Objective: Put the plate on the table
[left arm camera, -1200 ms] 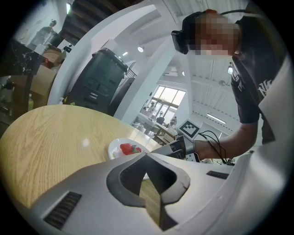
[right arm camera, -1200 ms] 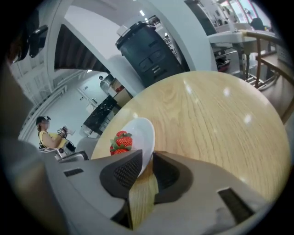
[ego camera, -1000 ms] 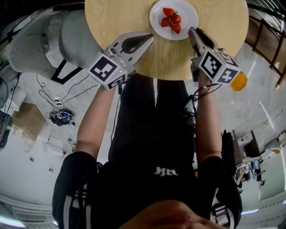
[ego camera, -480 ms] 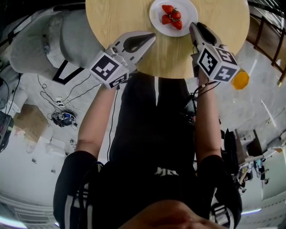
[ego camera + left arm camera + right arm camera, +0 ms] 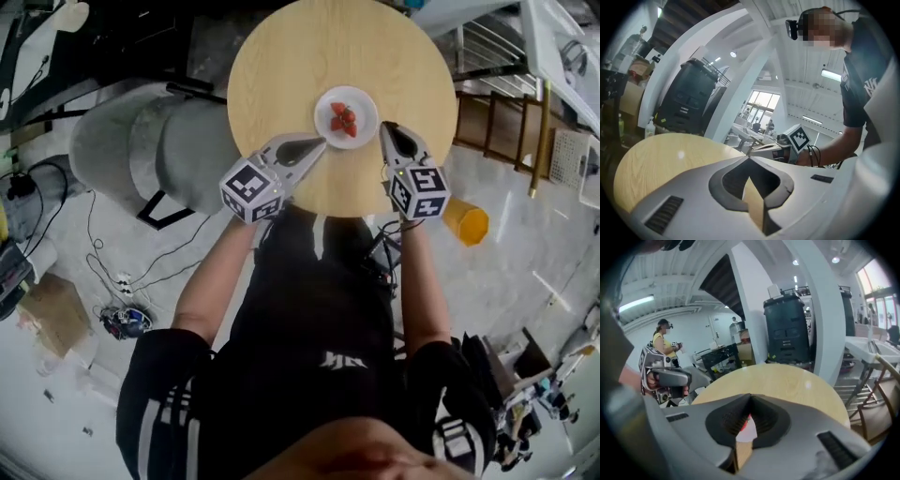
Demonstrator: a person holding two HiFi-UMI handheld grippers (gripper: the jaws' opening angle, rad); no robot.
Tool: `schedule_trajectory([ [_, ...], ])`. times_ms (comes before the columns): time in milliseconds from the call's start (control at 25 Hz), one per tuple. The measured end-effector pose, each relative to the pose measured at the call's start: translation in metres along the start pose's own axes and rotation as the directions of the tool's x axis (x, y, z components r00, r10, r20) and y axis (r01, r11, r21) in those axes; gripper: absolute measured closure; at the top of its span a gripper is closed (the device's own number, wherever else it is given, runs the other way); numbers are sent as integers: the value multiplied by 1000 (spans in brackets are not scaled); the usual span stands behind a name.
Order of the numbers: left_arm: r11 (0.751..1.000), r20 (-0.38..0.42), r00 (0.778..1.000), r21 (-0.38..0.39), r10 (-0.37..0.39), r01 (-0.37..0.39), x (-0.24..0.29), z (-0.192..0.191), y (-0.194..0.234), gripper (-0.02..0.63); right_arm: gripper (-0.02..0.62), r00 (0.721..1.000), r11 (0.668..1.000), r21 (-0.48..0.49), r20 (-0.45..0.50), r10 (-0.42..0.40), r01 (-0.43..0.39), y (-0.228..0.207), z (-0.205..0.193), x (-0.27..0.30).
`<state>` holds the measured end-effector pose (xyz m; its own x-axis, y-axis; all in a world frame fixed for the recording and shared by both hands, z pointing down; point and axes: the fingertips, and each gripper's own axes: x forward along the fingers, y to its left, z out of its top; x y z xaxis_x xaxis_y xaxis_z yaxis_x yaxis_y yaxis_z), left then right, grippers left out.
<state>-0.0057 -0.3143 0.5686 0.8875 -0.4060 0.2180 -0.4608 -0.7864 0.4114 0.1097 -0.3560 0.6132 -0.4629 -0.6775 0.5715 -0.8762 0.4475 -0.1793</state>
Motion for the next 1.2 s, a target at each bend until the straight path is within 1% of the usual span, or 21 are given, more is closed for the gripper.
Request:
schedule_trajectory([
  [120,999,-14,999,-16,-37,37,-12,13,-30,600,591,999,999,4,15,43,-43,27,10,-30],
  [200,998,-22,998,-29,-63,63,-13,23,-40,600,591,996,996,19,31,89,-90,42,22,-40],
  [280,996,-26,996,-16,-85,85,-11,36,-44,600,591,986,988,17,68,150,-152,55,41,-46],
  [360,994,-31,994,9,-104,104,-12,48,-49,600,592,975,981,11,114,189,-192,65,58,-55],
  [520,991,-23,992,50,-124,125,-24,65,-65,600,592,953,977,54,236,189,-207,74,84,-76],
  [640,989,-13,991,68,-130,130,-35,78,-71,600,591,934,968,40,277,226,-246,91,99,-85],
  [720,988,-5,991,80,-131,131,-42,84,-74,600,589,923,961,27,289,255,-274,103,105,-92],
  [760,988,-3,991,84,-132,131,-44,85,-76,600,589,920,956,25,279,274,-292,109,104,-95],
  [840,987,-3,991,90,-132,132,-47,87,-80,600,592,917,939,7,220,334,-343,122,96,-100],
  [880,987,1,991,92,-130,129,-48,88,-82,600,592,913,931,-17,190,362,-366,128,91,-104],
  [960,989,19,993,90,-119,117,-50,93,-87,600,592,904,920,-66,173,391,-385,135,88,-117],
  [1040,991,39,994,91,-101,97,-53,99,-93,600,592,891,914,-67,207,405,-400,134,90,-132],
  [1120,992,48,996,100,-76,71,-56,101,-102,600,594,875,906,-30,249,416,-422,130,88,-145],
  [1200,994,52,998,103,-46,40,-60,99,-113,600,594,868,903,-1,272,414,-430,127,82,-160],
])
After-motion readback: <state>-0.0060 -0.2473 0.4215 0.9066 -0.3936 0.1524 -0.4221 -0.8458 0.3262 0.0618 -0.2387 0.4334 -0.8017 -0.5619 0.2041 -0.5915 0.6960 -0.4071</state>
